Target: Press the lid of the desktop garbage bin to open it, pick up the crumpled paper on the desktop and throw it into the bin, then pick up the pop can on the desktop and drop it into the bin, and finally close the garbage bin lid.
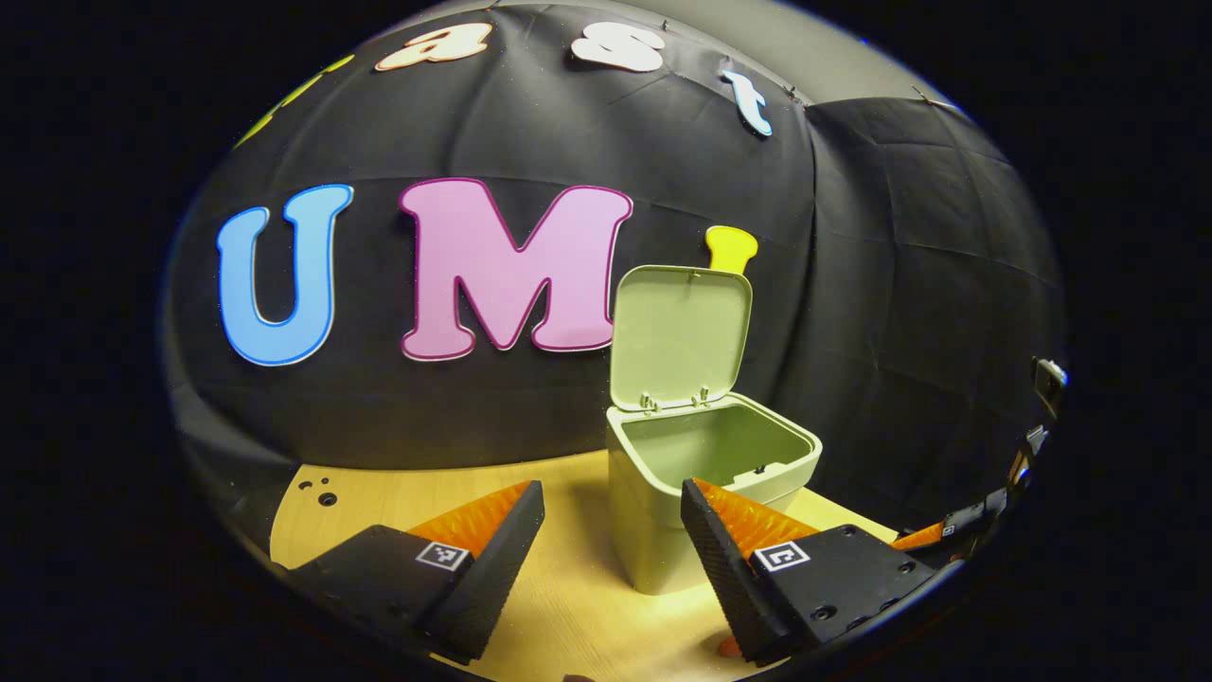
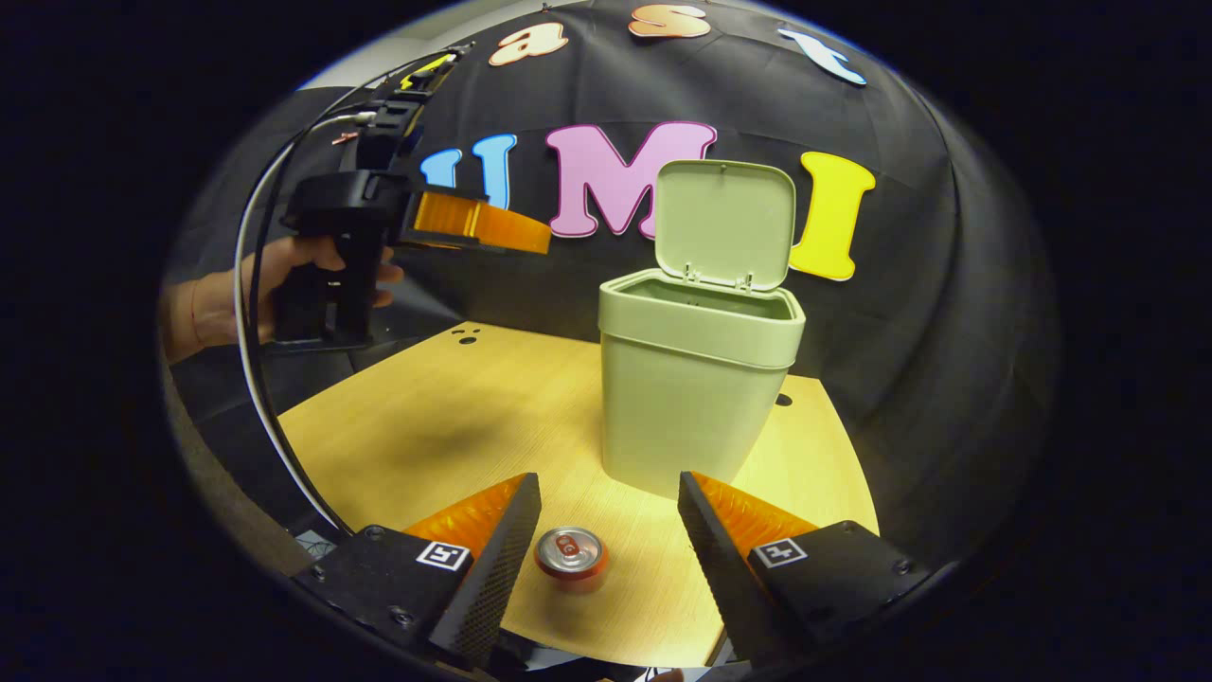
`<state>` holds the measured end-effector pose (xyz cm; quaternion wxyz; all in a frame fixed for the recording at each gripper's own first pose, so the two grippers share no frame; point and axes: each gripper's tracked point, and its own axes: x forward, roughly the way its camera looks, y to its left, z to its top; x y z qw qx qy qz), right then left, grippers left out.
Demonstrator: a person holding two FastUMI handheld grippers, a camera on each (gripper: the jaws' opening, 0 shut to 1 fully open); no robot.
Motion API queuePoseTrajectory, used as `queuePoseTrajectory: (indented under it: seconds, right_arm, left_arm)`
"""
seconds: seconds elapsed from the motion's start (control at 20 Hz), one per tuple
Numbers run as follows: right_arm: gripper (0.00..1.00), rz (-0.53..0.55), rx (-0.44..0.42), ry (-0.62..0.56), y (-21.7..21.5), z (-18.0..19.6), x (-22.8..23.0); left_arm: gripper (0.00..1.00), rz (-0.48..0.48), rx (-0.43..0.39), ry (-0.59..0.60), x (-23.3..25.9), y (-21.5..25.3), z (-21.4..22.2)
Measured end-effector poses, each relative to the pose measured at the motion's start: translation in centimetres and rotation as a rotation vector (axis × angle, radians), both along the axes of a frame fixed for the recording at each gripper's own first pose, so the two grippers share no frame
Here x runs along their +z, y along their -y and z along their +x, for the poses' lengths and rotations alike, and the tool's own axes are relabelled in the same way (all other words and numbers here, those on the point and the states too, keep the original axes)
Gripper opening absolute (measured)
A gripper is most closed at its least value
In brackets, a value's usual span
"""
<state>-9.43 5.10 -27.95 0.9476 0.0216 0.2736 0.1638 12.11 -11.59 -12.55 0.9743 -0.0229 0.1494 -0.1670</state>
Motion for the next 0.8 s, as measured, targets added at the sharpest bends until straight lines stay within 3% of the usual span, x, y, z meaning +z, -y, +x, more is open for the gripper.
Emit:
queuePoseTrajectory:
  seconds: [0.15,0.45,0.8]
  right_arm:
    - [0.92,-0.005,0.019,-0.024,-0.9,-0.3,-1.4]
    - [0.93,-0.019,0.048,-0.080,-2.2,-0.9,-4.7]
    - [0.93,-0.036,0.059,-0.164,-3.1,-1.7,-9.0]
  left_arm:
    - [0.95,-0.033,-0.018,-0.014,0.0,-1.0,-2.5]
    - [0.95,-0.028,0.103,-0.026,-0.8,-5.8,-5.4]
    - [0.95,0.002,0.181,-0.061,-2.3,-10.3,-8.7]
